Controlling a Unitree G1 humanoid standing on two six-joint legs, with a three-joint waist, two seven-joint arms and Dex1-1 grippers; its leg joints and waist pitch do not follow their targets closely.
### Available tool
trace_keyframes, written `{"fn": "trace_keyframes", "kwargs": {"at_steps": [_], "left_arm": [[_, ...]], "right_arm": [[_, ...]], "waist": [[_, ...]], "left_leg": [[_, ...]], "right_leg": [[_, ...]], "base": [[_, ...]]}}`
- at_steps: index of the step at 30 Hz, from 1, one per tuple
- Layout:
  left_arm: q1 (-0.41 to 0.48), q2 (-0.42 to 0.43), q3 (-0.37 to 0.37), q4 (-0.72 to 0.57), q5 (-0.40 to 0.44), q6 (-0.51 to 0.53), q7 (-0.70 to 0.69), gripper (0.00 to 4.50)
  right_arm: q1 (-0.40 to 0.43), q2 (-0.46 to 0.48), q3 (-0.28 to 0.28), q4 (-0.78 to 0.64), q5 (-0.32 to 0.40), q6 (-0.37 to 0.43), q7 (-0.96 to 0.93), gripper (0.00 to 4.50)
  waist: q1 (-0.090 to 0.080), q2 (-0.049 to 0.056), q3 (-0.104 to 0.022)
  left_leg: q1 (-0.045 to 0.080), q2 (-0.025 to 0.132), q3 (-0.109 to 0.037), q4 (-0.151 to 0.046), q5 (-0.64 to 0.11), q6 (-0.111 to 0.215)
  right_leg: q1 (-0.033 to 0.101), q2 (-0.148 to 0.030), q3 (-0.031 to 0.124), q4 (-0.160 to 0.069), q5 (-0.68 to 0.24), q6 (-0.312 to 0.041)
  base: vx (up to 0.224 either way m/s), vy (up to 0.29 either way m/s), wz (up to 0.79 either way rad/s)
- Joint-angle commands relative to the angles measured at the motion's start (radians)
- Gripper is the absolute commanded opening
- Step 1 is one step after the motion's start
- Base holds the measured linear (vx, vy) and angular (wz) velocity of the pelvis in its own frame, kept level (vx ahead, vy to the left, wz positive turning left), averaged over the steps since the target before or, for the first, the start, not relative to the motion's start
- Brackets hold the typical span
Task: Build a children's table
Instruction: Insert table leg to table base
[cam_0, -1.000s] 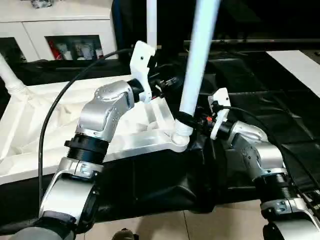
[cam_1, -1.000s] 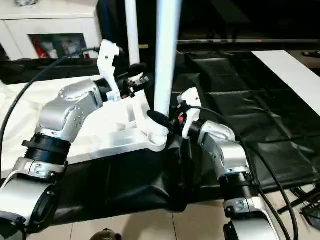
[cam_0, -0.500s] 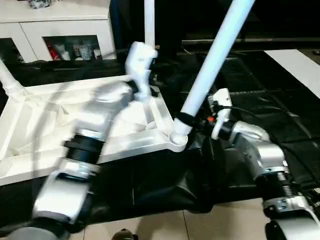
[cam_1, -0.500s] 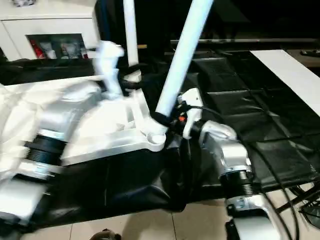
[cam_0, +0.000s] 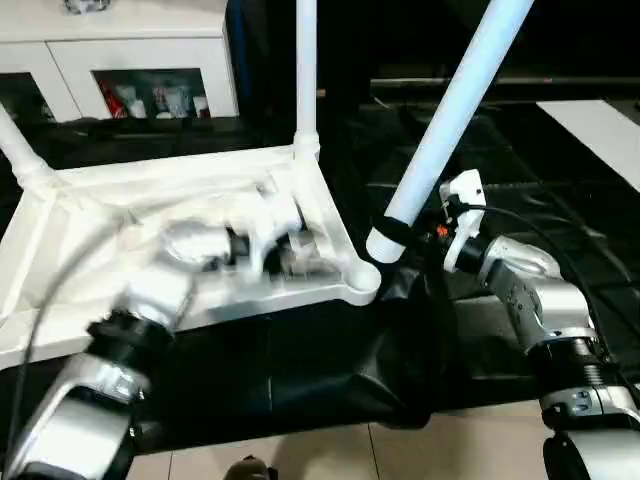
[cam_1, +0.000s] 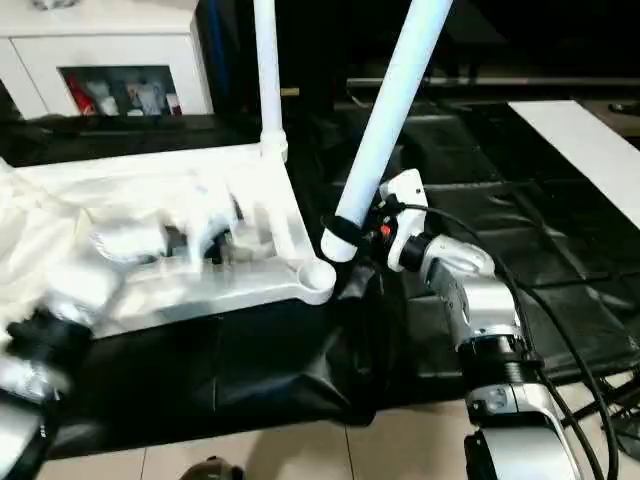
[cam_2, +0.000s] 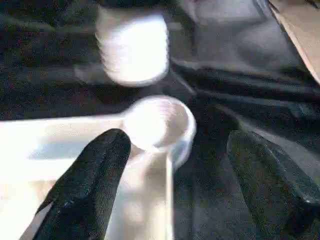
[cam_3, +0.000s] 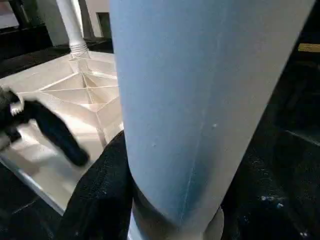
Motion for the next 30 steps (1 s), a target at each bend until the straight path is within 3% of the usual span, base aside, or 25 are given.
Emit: {"fn": "trace_keyframes", "kwargs": {"at_steps": [1, 4, 5, 8, 11, 15, 22, 30], "left_arm": [[-0.024, 0.003, -0.024, 0.056, 0.044, -0.035, -0.025, 3.64], [-0.024, 0.003, -0.024, 0.056, 0.044, -0.035, -0.025, 3.64], [-0.037, 0.003, -0.051, 0.145, 0.092, -0.087, -0.026, 3.47], [-0.051, -0.008, -0.057, 0.214, 0.119, -0.113, 0.011, 3.27], [-0.071, -0.027, -0.043, 0.272, 0.120, -0.116, 0.035, 2.97], [-0.078, -0.041, -0.022, 0.303, 0.108, -0.110, 0.017, 2.73], [-0.088, -0.045, -0.015, 0.356, 0.126, -0.145, 0.024, 2.10], [-0.073, -0.029, -0.006, 0.352, 0.136, -0.153, 0.005, 1.35]], "right_arm": [[0.008, -0.008, -0.005, -0.031, 0.000, 0.003, 0.006, 1.90], [0.008, -0.008, -0.005, -0.031, 0.000, 0.003, 0.006, 1.90], [0.017, -0.011, 0.007, -0.040, -0.002, 0.003, 0.014, 1.90], [0.027, -0.009, 0.017, -0.049, -0.008, 0.002, 0.012, 1.90], [0.036, -0.004, 0.023, -0.054, -0.012, 0.001, 0.007, 1.90], [0.047, 0.003, 0.028, -0.065, -0.013, 0.004, 0.003, 1.90], [0.048, 0.006, 0.034, -0.070, -0.013, 0.007, 0.001, 1.90], [0.040, 0.011, 0.030, -0.064, -0.017, 0.010, 0.004, 1.90]], "waist": [[-0.006, 0.000, -0.077], [-0.005, 0.000, -0.079], [-0.006, 0.003, -0.078], [-0.007, 0.005, -0.079], [-0.005, 0.003, -0.082], [-0.003, 0.005, -0.081], [-0.003, 0.005, -0.077], [-0.002, 0.004, -0.077]], "left_leg": [[0.019, 0.033, -0.008, -0.074, -0.231, -0.007], [0.019, 0.036, -0.009, -0.074, -0.228, -0.010], [0.020, 0.035, -0.010, -0.074, -0.229, -0.009], [0.019, 0.032, -0.010, -0.073, -0.233, -0.008], [0.019, 0.035, -0.011, -0.072, -0.216, -0.005], [0.019, 0.036, -0.010, -0.072, -0.221, 0.001], [0.022, 0.037, -0.011, -0.076, -0.258, -0.006], [0.022, 0.039, -0.012, -0.078, -0.260, -0.006]], "right_leg": [[0.055, -0.065, 0.053, -0.081, -0.224, -0.185], [0.053, -0.066, 0.053, -0.081, -0.233, -0.184], [0.052, -0.065, 0.053, -0.082, -0.231, -0.185], [0.053, -0.063, 0.054, -0.086, -0.226, -0.171], [0.054, -0.065, 0.052, -0.078, -0.180, -0.195], [0.054, -0.066, 0.052, -0.078, -0.169, -0.215], [0.052, -0.069, 0.053, -0.086, -0.233, -0.199], [0.052, -0.070, 0.053, -0.085, -0.229, -0.203]], "base": [[0.000, 0.000, 0.00], [0.000, 0.000, 0.00], [0.000, 0.000, 0.00], [0.000, 0.000, 0.00], [0.000, 0.000, 0.00], [0.000, 0.000, 0.00], [0.000, 0.000, 0.00], [0.000, 0.000, 0.00]]}}
